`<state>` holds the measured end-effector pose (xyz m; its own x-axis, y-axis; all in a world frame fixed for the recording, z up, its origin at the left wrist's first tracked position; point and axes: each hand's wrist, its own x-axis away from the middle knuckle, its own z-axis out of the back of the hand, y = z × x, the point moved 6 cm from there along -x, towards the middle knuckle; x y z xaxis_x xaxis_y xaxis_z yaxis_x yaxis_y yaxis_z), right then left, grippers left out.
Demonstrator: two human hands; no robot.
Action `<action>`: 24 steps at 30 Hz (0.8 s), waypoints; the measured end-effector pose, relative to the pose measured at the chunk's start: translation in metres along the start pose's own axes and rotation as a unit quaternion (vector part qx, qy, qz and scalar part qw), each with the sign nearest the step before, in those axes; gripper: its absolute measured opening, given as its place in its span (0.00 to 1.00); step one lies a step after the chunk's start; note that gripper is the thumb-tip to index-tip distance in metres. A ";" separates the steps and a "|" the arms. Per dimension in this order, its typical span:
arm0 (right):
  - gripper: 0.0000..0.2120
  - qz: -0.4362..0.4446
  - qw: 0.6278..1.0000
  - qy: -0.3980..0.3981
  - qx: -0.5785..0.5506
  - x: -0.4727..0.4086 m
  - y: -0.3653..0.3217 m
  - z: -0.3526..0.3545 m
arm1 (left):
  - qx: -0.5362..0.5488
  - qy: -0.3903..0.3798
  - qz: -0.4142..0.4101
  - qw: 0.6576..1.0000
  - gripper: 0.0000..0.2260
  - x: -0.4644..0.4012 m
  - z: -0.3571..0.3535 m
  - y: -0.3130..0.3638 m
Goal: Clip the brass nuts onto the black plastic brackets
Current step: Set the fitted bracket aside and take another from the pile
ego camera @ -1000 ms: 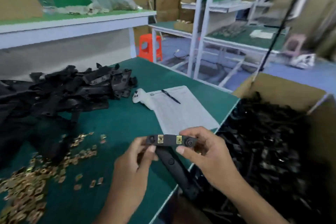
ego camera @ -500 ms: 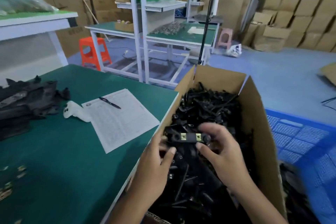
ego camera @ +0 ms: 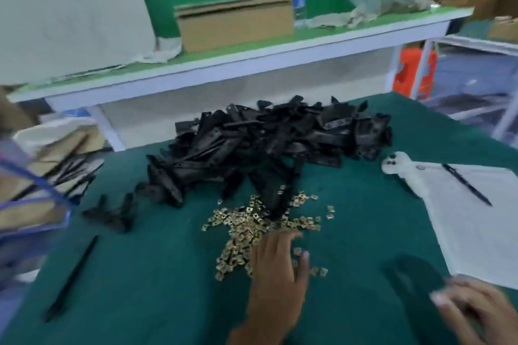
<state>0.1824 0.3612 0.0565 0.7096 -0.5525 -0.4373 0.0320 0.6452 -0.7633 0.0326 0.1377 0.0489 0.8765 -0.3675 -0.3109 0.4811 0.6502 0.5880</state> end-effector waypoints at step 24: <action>0.05 0.194 0.927 -0.292 0.131 -0.016 -0.043 -0.180 | 0.037 0.136 -0.021 0.990 0.11 -0.091 0.090 -0.059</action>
<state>0.0423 0.2473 0.0107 0.9612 0.0789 -0.2644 -0.1900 0.8842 -0.4268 -0.0765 0.0728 0.1099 0.8321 -0.1933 -0.5198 0.5234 0.5836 0.6209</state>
